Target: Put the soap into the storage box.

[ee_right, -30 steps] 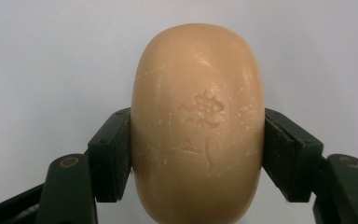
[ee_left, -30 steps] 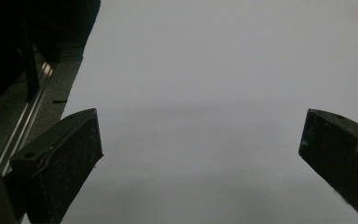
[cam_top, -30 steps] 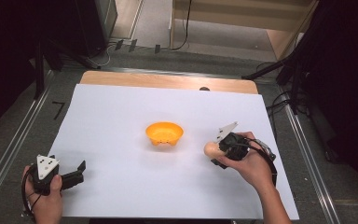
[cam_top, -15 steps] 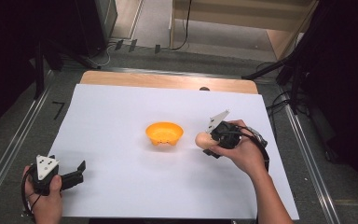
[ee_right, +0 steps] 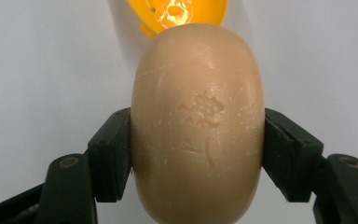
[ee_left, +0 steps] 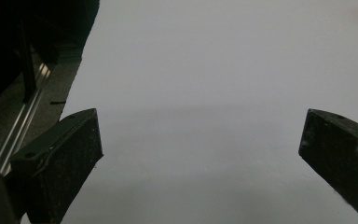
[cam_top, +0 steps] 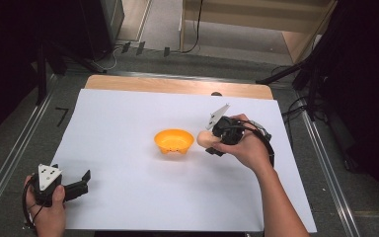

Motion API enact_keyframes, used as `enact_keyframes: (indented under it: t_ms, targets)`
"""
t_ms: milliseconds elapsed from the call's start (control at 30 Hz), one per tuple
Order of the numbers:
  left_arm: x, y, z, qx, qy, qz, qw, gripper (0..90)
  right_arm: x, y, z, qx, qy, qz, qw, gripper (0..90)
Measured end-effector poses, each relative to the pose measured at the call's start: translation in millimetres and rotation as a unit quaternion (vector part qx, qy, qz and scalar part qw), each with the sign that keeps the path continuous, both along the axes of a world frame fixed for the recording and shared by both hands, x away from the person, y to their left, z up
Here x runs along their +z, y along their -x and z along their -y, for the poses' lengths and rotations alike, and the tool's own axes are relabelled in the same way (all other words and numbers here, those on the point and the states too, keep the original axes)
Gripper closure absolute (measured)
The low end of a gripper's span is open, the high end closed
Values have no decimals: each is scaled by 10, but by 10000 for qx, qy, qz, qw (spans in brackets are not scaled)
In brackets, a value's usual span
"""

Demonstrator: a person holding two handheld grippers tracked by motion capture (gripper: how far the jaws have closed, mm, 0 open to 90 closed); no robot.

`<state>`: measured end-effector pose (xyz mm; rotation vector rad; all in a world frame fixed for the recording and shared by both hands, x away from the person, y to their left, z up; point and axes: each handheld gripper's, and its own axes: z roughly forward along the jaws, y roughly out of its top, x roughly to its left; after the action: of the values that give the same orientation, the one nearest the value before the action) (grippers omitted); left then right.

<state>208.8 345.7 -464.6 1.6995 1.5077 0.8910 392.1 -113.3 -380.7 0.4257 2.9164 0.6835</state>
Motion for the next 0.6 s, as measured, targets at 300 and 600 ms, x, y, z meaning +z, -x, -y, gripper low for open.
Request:
enact_keyframes:
  t_ms: [300, 600]
  targets:
    - [1, 2, -5, -7, 20, 11, 10000, 0, 68, -76, -230, 280, 40, 51, 9996, 331]
    - [0, 6, -8, -5, 59, 39, 10000, 0, 90, -177, -466, 504, 67, 25, 9987, 331]
